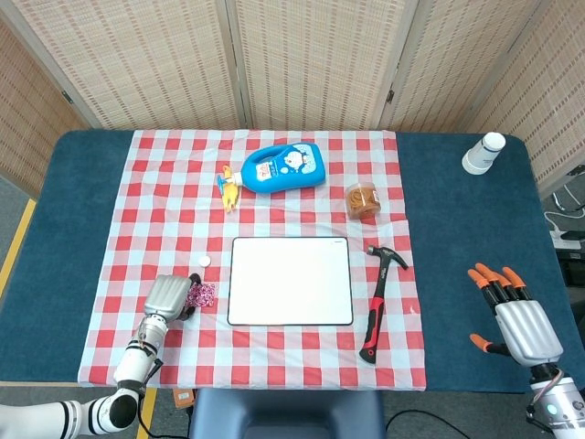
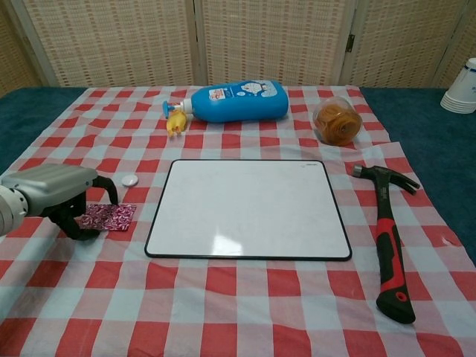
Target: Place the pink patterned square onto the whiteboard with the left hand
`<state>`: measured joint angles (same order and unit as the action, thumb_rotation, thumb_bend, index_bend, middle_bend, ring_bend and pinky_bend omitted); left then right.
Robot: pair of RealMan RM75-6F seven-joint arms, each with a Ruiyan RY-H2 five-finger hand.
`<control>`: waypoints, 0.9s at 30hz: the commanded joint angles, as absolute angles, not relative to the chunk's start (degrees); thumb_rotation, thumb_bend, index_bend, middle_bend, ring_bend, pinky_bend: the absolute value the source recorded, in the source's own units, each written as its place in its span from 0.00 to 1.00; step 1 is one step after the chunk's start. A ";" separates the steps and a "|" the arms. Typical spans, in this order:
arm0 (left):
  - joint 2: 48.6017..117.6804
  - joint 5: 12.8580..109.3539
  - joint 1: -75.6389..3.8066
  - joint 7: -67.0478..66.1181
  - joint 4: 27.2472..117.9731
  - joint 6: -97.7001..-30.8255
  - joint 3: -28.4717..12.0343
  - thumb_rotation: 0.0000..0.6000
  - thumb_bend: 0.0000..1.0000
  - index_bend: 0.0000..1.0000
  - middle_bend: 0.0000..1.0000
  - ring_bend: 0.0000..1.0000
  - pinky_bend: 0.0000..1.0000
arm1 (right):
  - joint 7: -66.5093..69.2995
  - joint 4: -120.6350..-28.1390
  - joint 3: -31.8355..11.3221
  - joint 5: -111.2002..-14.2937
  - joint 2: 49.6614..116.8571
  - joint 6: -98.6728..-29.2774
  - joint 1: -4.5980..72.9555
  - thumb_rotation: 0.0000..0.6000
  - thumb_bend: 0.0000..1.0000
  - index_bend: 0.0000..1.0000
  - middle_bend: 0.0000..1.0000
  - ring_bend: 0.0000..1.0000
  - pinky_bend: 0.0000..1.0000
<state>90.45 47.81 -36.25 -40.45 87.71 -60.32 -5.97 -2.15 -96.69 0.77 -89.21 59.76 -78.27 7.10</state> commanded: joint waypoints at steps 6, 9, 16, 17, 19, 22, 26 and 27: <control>89.21 49.23 -37.58 -41.63 91.10 -62.32 -6.91 1.00 0.29 0.36 1.00 1.00 1.00 | -2.10 -96.65 0.80 -89.29 59.75 -78.30 7.09 1.00 0.07 0.00 0.00 0.00 0.00; 88.90 48.48 -38.75 -43.51 93.29 -62.85 -7.66 1.00 0.29 0.36 1.00 1.00 1.00 | -1.98 -96.68 0.76 -89.31 59.70 -78.46 7.04 1.00 0.07 0.00 0.00 0.00 0.00; 91.72 44.02 -44.20 -51.02 97.05 -63.33 -10.24 1.00 0.29 0.36 1.00 1.00 1.00 | -1.60 -96.73 0.68 -89.28 59.44 -78.45 7.08 1.00 0.07 0.00 0.00 0.00 0.00; 92.57 43.08 -45.22 -52.17 97.19 -63.25 -10.69 1.00 0.29 0.36 1.00 1.00 1.00 | -1.53 -96.69 0.73 -89.29 59.44 -78.47 7.04 1.00 0.07 0.00 0.00 0.00 0.00; 95.13 40.73 -47.97 -55.04 96.83 -63.24 -11.96 1.00 0.29 0.36 1.00 1.00 1.00 | -1.21 -96.67 0.74 -89.37 59.32 -78.66 6.96 1.00 0.07 0.00 0.00 0.00 0.00; 99.28 37.63 -52.10 -58.42 94.92 -63.43 -14.16 1.00 0.29 0.36 1.00 1.00 1.00 | -0.61 -96.58 0.72 -89.45 59.13 -78.81 6.91 1.00 0.07 0.00 0.00 0.00 0.00; 104.96 33.92 -57.05 -61.40 89.61 -64.13 -17.10 1.00 0.29 0.36 1.00 1.00 1.00 | 0.41 -96.26 0.74 -89.41 58.87 -78.20 7.21 1.00 0.07 0.00 0.00 0.00 0.00; 106.47 32.90 -58.39 -62.08 87.88 -64.25 -17.87 1.00 0.29 0.36 1.00 1.00 1.00 | 0.81 -96.15 0.70 -89.29 58.77 -77.94 7.35 1.00 0.07 0.00 0.00 0.00 0.00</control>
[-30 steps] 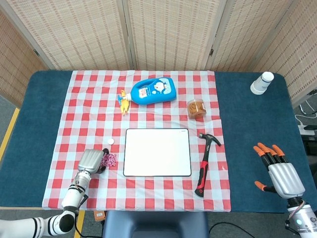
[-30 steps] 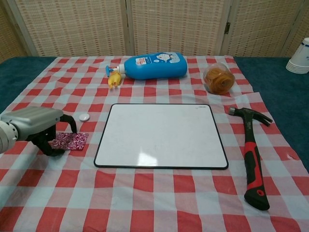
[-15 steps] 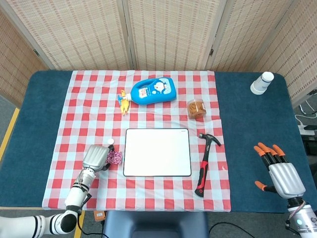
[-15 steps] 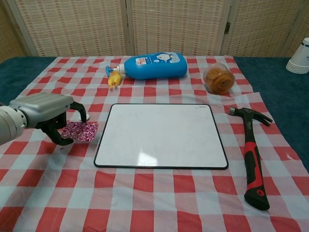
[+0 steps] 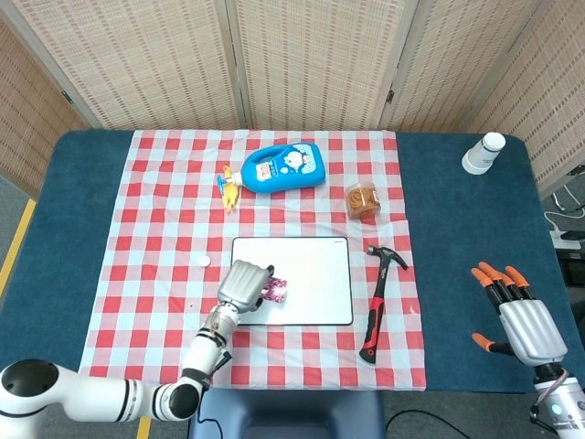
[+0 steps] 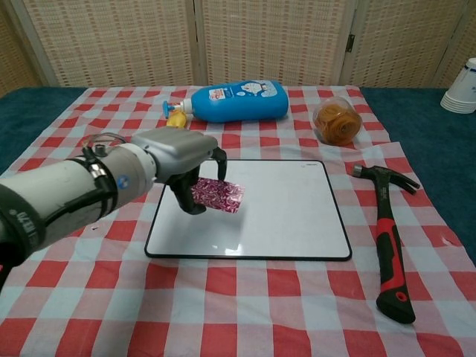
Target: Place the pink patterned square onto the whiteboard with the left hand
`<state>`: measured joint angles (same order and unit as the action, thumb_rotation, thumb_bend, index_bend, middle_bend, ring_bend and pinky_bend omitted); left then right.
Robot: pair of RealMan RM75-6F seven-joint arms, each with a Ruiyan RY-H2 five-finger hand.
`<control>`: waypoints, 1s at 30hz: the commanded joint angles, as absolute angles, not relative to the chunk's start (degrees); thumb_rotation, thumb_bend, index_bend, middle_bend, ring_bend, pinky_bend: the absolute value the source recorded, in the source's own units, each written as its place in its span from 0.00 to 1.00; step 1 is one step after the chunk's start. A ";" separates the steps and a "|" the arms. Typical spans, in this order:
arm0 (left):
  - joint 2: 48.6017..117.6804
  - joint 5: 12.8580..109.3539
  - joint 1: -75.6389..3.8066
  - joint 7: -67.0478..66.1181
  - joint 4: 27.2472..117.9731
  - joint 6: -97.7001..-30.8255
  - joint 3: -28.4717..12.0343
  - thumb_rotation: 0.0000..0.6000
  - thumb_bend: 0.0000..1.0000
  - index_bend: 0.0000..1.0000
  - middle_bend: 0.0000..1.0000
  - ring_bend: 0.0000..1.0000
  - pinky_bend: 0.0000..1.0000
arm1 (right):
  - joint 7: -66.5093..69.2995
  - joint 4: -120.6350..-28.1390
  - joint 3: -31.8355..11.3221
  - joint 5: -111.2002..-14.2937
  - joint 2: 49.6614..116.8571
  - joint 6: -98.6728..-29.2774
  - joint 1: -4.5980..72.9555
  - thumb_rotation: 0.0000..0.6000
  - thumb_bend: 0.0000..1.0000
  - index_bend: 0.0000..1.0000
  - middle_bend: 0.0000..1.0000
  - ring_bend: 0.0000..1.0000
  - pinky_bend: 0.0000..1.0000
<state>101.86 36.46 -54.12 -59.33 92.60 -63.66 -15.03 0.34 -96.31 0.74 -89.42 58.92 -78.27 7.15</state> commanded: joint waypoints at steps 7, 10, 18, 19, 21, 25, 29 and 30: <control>112.55 32.28 -63.18 -61.70 78.11 -62.94 -19.47 1.00 0.29 0.37 1.00 1.00 1.00 | 3.48 -95.59 0.26 -88.41 57.91 -77.15 7.79 1.00 0.07 0.00 0.00 0.00 0.00; 113.79 31.59 -64.11 -60.98 73.98 -61.47 -19.69 1.00 0.29 0.37 1.00 1.00 1.00 | 4.54 -95.32 0.03 -88.06 57.60 -77.24 7.78 1.00 0.07 0.00 0.00 0.00 0.00; 113.64 30.48 -63.98 -58.94 71.59 -59.00 -19.06 1.00 0.26 0.32 1.00 1.00 1.00 | 5.01 -94.92 -0.22 -87.59 57.65 -76.62 8.14 1.00 0.07 0.00 0.00 0.00 0.00; 113.58 30.47 -63.97 -58.87 71.68 -58.96 -19.04 1.00 0.26 0.30 1.00 1.00 1.00 | 4.97 -94.93 -0.23 -87.56 57.66 -76.58 8.15 1.00 0.07 0.00 0.00 0.00 0.00; 113.45 30.46 -63.93 -58.70 71.91 -58.88 -19.02 1.00 0.24 0.27 1.00 1.00 1.00 | 4.87 -94.96 -0.22 -87.54 57.70 -76.50 8.19 1.00 0.07 0.00 0.00 0.00 0.00; 110.66 31.98 -62.65 -57.53 75.84 -60.71 -18.42 1.00 0.23 0.25 1.00 1.00 1.00 | 4.04 -95.05 -0.14 -87.49 57.99 -76.29 8.26 1.00 0.07 0.00 0.00 0.00 0.00; 105.87 32.06 -60.38 -56.97 80.21 -62.90 -17.68 1.00 0.23 0.26 1.00 1.00 1.00 | 3.41 -95.04 -0.21 -87.11 58.27 -75.97 8.38 1.00 0.07 0.00 0.00 0.00 0.00; 104.43 31.90 -59.61 -56.53 81.19 -63.20 -17.44 1.00 0.23 0.27 1.00 1.00 1.00 | 3.25 -95.10 -0.21 -87.10 58.33 -75.94 8.40 1.00 0.07 0.00 0.00 0.00 0.00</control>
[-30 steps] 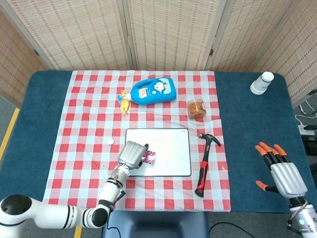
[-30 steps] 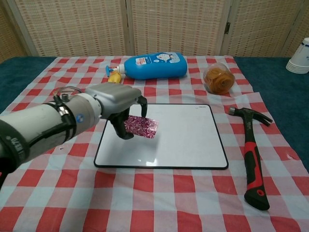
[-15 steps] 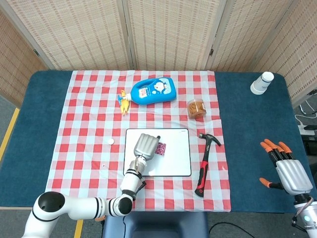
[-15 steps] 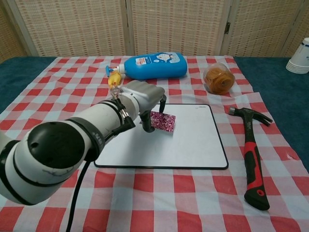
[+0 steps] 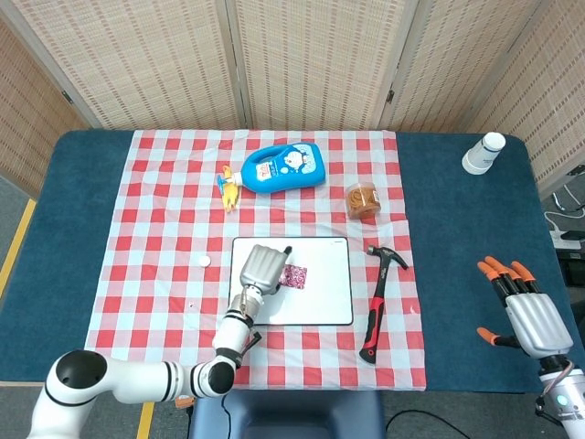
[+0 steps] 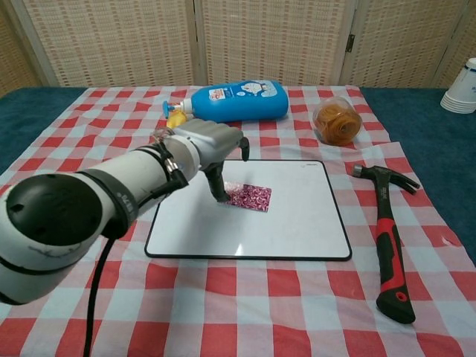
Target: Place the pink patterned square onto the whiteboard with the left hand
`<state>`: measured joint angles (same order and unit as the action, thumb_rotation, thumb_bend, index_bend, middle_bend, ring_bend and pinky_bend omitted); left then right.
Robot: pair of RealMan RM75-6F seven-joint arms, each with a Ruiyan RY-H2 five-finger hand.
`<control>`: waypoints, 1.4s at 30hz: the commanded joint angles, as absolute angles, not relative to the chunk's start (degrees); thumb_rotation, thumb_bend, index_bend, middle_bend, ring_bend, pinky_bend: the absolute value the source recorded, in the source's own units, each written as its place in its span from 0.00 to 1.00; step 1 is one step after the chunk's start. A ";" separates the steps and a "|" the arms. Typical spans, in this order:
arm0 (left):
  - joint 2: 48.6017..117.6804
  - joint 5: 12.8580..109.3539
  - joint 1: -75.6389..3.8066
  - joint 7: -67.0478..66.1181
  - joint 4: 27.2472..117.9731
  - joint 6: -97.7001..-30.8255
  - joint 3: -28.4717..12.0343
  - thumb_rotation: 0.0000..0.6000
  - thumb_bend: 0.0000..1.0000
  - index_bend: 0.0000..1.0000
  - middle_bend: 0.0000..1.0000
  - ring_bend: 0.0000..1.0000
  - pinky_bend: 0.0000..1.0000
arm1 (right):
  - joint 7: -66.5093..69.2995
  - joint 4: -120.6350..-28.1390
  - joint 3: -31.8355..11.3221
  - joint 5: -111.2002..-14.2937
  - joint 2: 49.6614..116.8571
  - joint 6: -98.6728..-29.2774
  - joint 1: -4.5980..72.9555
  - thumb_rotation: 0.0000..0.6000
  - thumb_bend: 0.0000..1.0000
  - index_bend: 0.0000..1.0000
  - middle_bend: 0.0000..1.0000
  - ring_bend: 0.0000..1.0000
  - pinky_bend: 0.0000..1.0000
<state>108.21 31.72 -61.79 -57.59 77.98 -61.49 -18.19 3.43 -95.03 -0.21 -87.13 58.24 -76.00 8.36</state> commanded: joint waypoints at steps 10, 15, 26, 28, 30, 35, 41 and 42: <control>95.59 29.93 -54.78 -53.45 82.71 -61.88 -13.92 1.00 0.25 0.37 1.00 1.00 1.00 | 0.23 -95.45 -0.33 -86.11 59.38 -75.33 8.59 1.00 0.07 0.00 0.00 0.00 0.00; 95.18 29.70 -53.83 -50.96 80.73 -60.21 -12.96 1.00 0.26 0.39 1.00 1.00 1.00 | -0.80 -95.67 -0.36 -85.81 59.73 -75.06 8.72 1.00 0.07 0.00 0.00 0.00 0.00; 97.14 31.20 -53.58 -48.66 75.45 -58.89 -11.59 1.00 0.27 0.42 1.00 1.00 1.00 | -0.41 -95.47 -0.56 -85.43 59.62 -75.17 8.69 1.00 0.07 0.00 0.00 0.00 0.00; 97.39 31.59 -53.46 -48.30 74.75 -58.74 -11.36 1.00 0.28 0.42 1.00 1.00 1.00 | -0.37 -95.42 -0.56 -85.39 59.62 -75.11 8.72 1.00 0.07 0.00 0.00 0.00 0.00; 97.42 31.56 -53.39 -48.15 74.43 -58.51 -11.31 1.00 0.28 0.42 1.00 1.00 1.00 | -0.37 -95.46 -0.57 -85.32 59.61 -75.06 8.74 1.00 0.07 0.00 0.00 0.00 0.00; 97.39 31.13 -53.32 -48.33 73.96 -58.37 -11.28 1.00 0.28 0.43 1.00 1.00 1.00 | -0.80 -95.65 -0.53 -85.11 59.61 -74.88 8.75 1.00 0.07 0.00 0.00 0.00 0.00; 97.06 30.78 -52.78 -47.57 73.16 -57.60 -11.14 1.00 0.28 0.44 1.00 1.00 1.00 | -1.13 -95.77 -0.51 -85.10 59.72 -75.06 8.66 1.00 0.07 0.00 0.00 0.00 0.00; 96.99 30.87 -52.66 -47.38 72.97 -57.47 -11.05 1.00 0.28 0.44 1.00 1.00 1.00 | -1.17 -95.78 -0.52 -85.08 59.74 -75.09 8.65 1.00 0.07 0.00 0.00 0.00 0.00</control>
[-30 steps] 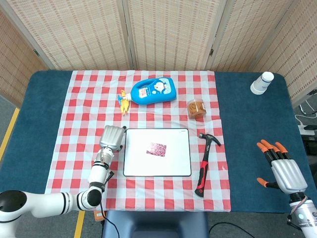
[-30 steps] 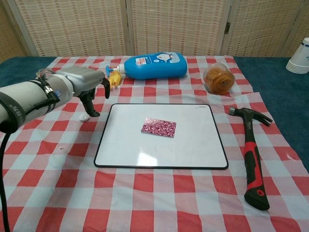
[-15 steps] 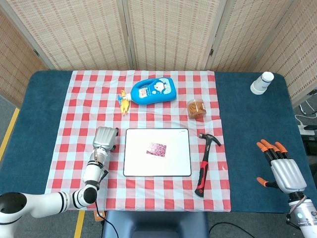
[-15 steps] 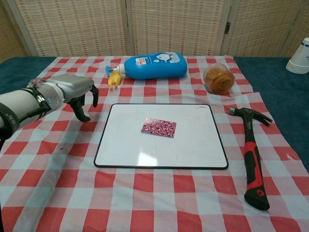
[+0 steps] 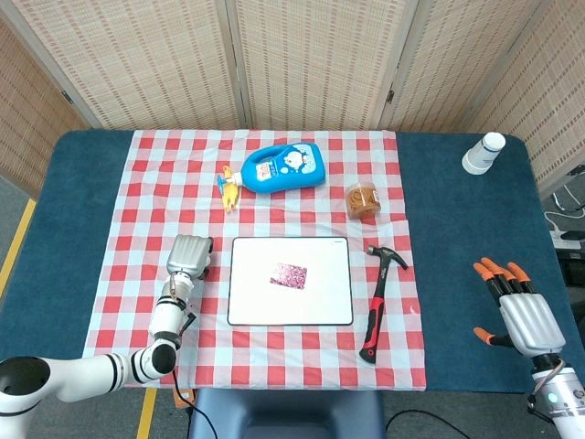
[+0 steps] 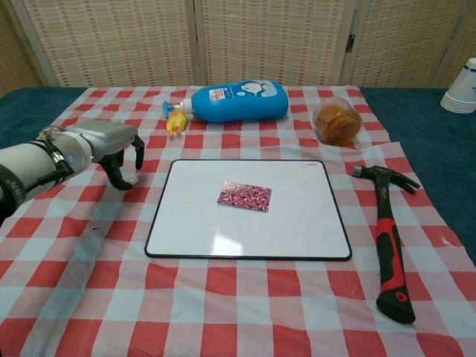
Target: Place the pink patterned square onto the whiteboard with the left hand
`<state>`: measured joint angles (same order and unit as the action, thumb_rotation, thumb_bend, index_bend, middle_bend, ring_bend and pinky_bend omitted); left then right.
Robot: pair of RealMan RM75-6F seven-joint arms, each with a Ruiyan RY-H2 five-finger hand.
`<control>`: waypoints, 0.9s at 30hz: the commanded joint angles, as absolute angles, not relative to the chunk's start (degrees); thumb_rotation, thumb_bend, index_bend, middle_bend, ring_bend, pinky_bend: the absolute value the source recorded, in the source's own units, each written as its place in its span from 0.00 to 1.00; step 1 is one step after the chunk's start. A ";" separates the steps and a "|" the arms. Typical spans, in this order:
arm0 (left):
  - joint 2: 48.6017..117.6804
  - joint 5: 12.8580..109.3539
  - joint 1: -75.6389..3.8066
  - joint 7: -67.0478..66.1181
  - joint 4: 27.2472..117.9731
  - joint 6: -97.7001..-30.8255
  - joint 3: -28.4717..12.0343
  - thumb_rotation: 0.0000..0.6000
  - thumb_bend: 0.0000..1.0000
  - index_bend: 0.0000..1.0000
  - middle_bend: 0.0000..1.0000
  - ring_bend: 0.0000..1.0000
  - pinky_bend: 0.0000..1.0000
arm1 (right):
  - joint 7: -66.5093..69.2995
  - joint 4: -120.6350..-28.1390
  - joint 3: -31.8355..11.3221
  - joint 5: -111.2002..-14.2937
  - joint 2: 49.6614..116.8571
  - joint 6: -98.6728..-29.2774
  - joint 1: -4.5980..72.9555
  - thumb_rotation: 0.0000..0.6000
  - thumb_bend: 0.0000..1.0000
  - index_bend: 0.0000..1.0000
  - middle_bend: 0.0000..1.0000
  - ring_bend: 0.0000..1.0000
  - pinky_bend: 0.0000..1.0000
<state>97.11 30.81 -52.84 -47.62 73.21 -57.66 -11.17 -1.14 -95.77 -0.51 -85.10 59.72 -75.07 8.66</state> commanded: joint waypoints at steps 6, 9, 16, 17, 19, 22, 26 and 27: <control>97.13 31.92 -52.37 -47.09 71.51 -57.25 -10.44 1.00 0.28 0.45 1.00 1.00 1.00 | -1.84 -95.90 -0.51 -84.82 59.99 -74.80 8.75 1.00 0.07 0.00 0.00 0.00 0.00; 97.46 31.97 -52.25 -46.65 70.93 -56.85 -10.53 1.00 0.28 0.45 1.00 1.00 1.00 | -2.02 -95.89 -0.43 -84.82 60.05 -74.50 8.87 1.00 0.07 0.00 0.00 0.00 0.00; 98.15 32.13 -52.34 -46.75 70.22 -56.43 -10.55 1.00 0.28 0.45 1.00 1.00 1.00 | -1.79 -95.86 -0.57 -84.60 59.95 -74.66 8.81 1.00 0.07 0.00 0.00 0.00 0.00; 98.20 32.17 -52.36 -46.75 70.20 -56.42 -10.59 1.00 0.28 0.45 1.00 1.00 1.00 | -1.77 -95.83 -0.59 -84.58 59.94 -74.68 8.80 1.00 0.07 0.00 0.00 0.00 0.00; 98.28 32.22 -52.39 -46.73 70.16 -56.42 -10.72 1.00 0.28 0.45 1.00 1.00 1.00 | -1.69 -95.82 -0.59 -84.55 59.92 -74.62 8.83 1.00 0.07 0.00 0.00 0.00 0.00; 98.38 32.26 -52.48 -46.80 70.11 -56.40 -10.87 1.00 0.28 0.45 1.00 1.00 1.00 | -1.67 -95.78 -0.55 -84.57 59.93 -74.51 8.87 1.00 0.07 0.00 0.00 0.00 0.00; 98.48 31.71 -52.70 -47.19 69.83 -56.01 -11.10 1.00 0.28 0.45 1.00 1.00 1.00 | -1.63 -95.84 -0.54 -84.54 59.87 -74.49 8.86 1.00 0.07 0.00 0.00 0.00 0.00; 98.53 31.58 -52.77 -47.33 69.68 -55.85 -11.10 1.00 0.28 0.45 1.00 1.00 1.00 | -1.57 -95.85 -0.56 -84.53 59.85 -74.56 8.84 1.00 0.07 0.00 0.00 0.00 0.00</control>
